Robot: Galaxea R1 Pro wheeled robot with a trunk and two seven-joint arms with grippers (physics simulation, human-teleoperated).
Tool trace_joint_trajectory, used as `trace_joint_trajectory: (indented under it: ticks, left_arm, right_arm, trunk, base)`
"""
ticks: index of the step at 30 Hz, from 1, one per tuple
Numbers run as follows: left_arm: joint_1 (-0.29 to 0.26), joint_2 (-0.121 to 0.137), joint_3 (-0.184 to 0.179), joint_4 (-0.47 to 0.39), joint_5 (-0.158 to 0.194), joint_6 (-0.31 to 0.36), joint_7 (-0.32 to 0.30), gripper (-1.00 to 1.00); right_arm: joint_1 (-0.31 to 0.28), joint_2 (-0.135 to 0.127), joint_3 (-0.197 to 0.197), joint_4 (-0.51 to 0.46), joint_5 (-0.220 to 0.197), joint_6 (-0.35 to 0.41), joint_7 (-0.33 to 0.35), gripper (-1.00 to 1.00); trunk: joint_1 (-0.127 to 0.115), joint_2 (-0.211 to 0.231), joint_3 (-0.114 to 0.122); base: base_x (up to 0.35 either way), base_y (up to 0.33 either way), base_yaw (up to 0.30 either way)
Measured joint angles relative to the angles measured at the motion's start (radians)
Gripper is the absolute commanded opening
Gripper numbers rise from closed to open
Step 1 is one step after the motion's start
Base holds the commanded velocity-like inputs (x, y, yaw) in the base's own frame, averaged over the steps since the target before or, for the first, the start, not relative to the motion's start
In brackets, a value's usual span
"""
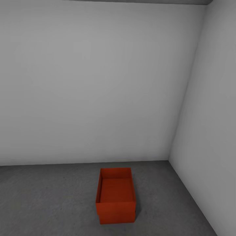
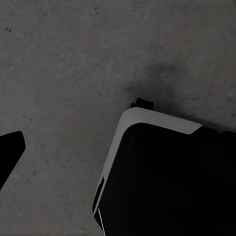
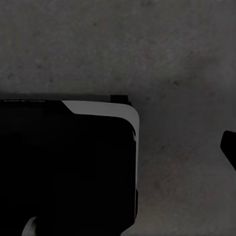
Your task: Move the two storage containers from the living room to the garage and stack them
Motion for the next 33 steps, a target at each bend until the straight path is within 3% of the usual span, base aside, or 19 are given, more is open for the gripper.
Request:
trace_joint_trajectory:
  ticks: [20, 33]
  left_arm:
    - [0.0, 0.0, -0.003, 0.0, 0.003, 0.0, 0.0, 1.0]
    - [0.0, 0.0, -0.003, 0.0, 0.001, 0.0, 0.0, 1.0]
  right_arm:
    - [0.0, -0.001, 0.001, 0.0, 0.0, 0.008, 0.001, 1.0]
    - [0.0, -0.001, 0.001, 0.0, 0.0, -0.001, 0.011, 1.0]
  trunk:
    - [0.0, 0.0, 0.0]
    - [0.0, 0.0, 0.014]
  base:
    - [0.0, 0.0, 0.0]
    - [0.0, 0.0, 0.0]
